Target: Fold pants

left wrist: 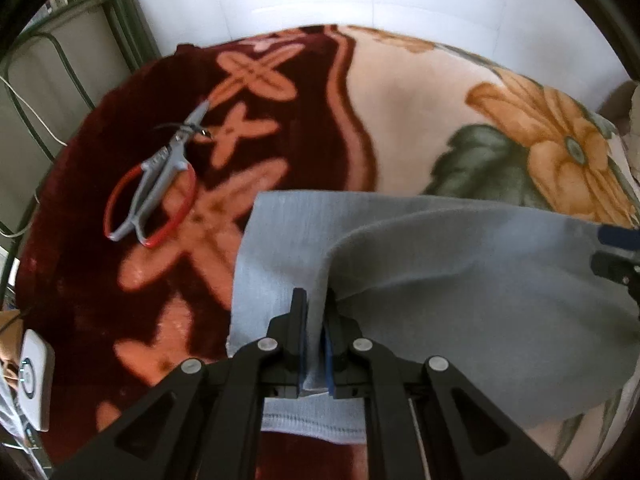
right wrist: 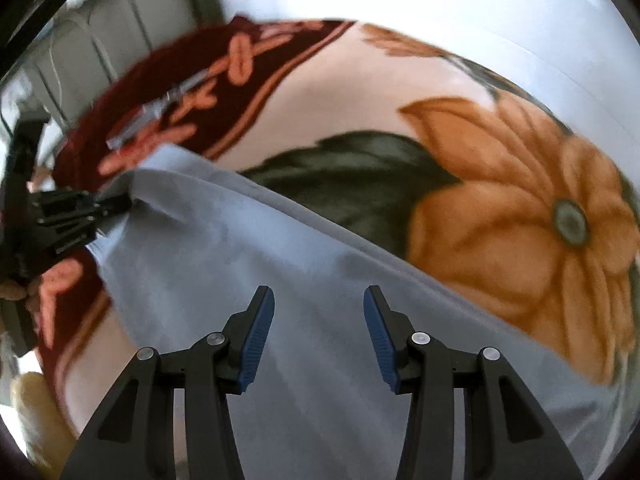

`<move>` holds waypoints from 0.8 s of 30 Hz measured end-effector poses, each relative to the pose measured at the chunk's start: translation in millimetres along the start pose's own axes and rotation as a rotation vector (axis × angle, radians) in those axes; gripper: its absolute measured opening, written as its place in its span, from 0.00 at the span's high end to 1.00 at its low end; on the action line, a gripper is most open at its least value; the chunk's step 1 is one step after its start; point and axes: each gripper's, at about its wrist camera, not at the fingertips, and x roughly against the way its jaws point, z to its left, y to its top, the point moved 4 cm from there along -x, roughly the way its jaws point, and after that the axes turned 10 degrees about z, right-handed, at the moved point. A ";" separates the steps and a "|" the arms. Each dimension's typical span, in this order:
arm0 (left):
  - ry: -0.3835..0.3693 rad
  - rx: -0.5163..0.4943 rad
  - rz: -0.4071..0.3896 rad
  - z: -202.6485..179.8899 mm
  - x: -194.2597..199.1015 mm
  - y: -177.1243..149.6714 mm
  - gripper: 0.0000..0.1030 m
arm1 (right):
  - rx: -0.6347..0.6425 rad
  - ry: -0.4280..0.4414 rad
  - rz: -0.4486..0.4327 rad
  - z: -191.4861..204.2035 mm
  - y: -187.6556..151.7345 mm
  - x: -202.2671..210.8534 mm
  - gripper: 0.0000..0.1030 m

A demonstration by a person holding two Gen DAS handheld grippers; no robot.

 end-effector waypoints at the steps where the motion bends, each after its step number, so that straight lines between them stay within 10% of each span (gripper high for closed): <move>1: 0.001 -0.002 0.000 -0.1 -5.7 -0.5 0.91 | 0.034 -0.024 0.022 5.3 7.1 -8.8 0.54; 24: -0.176 0.043 -0.097 13.3 -9.0 11.6 0.76 | 0.194 0.040 0.052 33.0 38.4 -58.5 0.63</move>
